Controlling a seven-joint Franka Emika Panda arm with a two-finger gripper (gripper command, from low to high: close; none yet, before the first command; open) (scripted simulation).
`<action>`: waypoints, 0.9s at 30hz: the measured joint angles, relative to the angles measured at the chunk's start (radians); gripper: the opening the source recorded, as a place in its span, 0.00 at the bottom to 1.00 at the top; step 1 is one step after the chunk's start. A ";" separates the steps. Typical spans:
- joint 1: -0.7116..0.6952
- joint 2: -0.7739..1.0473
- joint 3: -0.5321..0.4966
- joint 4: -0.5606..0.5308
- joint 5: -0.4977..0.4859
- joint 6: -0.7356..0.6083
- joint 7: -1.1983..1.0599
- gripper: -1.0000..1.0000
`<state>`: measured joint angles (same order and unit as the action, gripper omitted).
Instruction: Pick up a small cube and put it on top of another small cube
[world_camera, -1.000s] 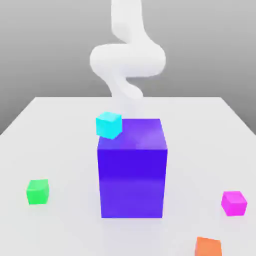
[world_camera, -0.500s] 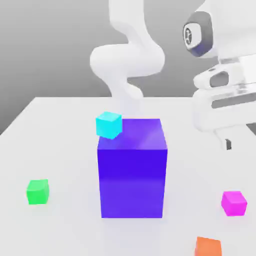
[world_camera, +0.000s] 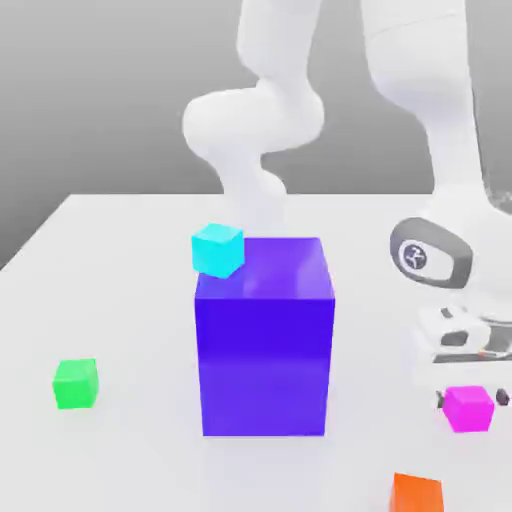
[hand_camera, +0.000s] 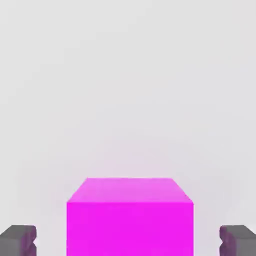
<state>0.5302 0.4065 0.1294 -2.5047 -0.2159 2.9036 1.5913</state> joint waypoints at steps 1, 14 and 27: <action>0.000 0.000 0.000 0.000 0.000 0.000 0.000 0.00; -0.148 -0.238 0.016 -0.026 0.126 -0.153 -0.166 0.00; -0.728 -0.416 -0.276 -0.126 0.168 -0.213 -0.382 0.00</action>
<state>-0.1983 -0.0093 -0.1463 -2.6305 -0.0480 2.6910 1.2093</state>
